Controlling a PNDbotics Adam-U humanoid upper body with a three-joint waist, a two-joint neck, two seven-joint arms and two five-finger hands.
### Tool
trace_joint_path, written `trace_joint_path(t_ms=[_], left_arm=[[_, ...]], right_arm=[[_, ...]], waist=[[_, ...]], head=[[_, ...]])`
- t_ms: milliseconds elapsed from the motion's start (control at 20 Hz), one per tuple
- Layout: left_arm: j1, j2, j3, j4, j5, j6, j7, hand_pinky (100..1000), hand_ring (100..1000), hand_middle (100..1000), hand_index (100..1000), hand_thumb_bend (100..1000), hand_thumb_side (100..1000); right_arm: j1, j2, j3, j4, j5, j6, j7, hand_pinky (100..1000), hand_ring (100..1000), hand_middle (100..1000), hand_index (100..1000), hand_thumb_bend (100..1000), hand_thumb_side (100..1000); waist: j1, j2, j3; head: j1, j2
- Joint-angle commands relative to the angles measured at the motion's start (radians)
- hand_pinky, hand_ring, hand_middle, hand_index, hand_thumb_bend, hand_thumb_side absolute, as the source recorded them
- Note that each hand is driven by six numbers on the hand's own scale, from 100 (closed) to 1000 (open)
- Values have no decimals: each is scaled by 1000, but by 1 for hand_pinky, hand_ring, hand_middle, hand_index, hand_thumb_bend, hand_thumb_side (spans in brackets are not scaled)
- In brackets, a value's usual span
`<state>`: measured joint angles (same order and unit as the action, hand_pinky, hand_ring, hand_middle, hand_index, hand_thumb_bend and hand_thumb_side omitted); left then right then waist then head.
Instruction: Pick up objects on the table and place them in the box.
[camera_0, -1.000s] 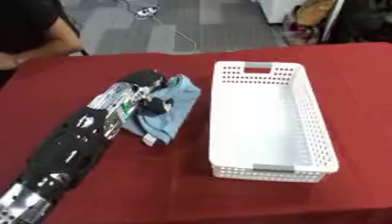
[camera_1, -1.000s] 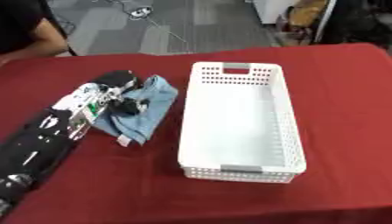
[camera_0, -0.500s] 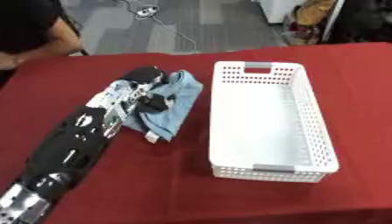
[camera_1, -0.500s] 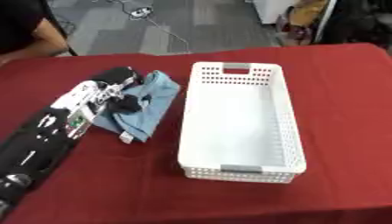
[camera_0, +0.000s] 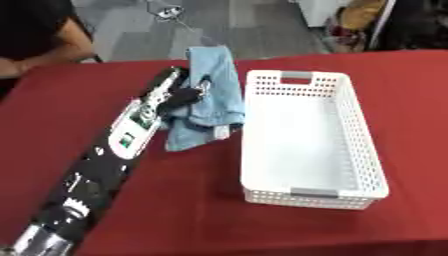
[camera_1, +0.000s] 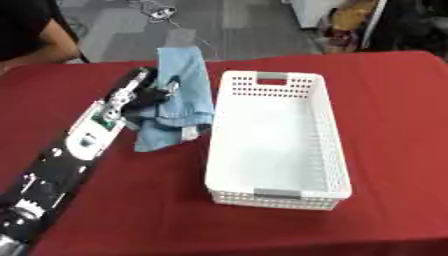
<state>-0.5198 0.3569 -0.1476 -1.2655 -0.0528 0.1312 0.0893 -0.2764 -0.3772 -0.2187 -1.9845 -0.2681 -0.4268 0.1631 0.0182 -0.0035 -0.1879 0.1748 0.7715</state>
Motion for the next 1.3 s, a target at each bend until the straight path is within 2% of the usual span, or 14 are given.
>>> trace_joint_path(t_ms=[50, 200, 350, 650, 800, 1000, 1200, 1300], left_arm=[[-16, 6, 0, -36, 102, -21, 46, 100, 100, 100, 100, 100, 582], [-30, -3, -6, -45, 116, -26, 58, 100, 100, 100, 100, 100, 591], [-64, -13, -17, -54, 80, -14, 52, 100, 100, 100, 101, 100, 610], [-184, -45, -81, -44, -106, 50, -33, 100, 100, 100, 106, 100, 591], [-258, -70, -119, -11, -242, 77, -94, 100, 100, 100, 109, 100, 569], [-336, -97, -163, 31, -458, 77, -190, 100, 100, 100, 115, 100, 517], [-377, -113, -198, 42, -705, 27, -297, 100, 100, 100, 127, 100, 464], [-387, -115, -222, 36, -819, -18, -355, 100, 100, 100, 151, 100, 332]], right_arm=[[-13, -12, -5, -16, 3, -1, -3, 840, 870, 839, 947, 100, 1000], [-12, -11, -4, -16, 4, -1, -2, 840, 870, 839, 947, 100, 1000], [-11, -11, -3, -16, 3, -2, -1, 840, 870, 839, 947, 100, 1000], [-15, -10, 1, -16, -2, -4, 1, 840, 869, 838, 947, 100, 1000], [-21, -8, 6, -16, -7, -5, 4, 840, 869, 838, 947, 100, 1000], [-33, -4, 14, -16, -17, -4, 10, 839, 868, 838, 947, 100, 1000], [-43, 0, 19, -16, -28, 0, 16, 839, 867, 838, 946, 100, 1000], [-47, 1, 21, -16, -32, 2, 18, 839, 867, 838, 946, 100, 1000]], waist=[[-2, -10, 2], [-2, -10, 3], [-3, -12, 3], [-1, -15, -4], [2, -16, -12], [7, -18, -28], [12, -20, -41], [15, -22, -47]], head=[[-3, -1], [-2, -1], [4, -1], [29, -1], [42, -1], [55, -1], [61, -1], [63, -1]])
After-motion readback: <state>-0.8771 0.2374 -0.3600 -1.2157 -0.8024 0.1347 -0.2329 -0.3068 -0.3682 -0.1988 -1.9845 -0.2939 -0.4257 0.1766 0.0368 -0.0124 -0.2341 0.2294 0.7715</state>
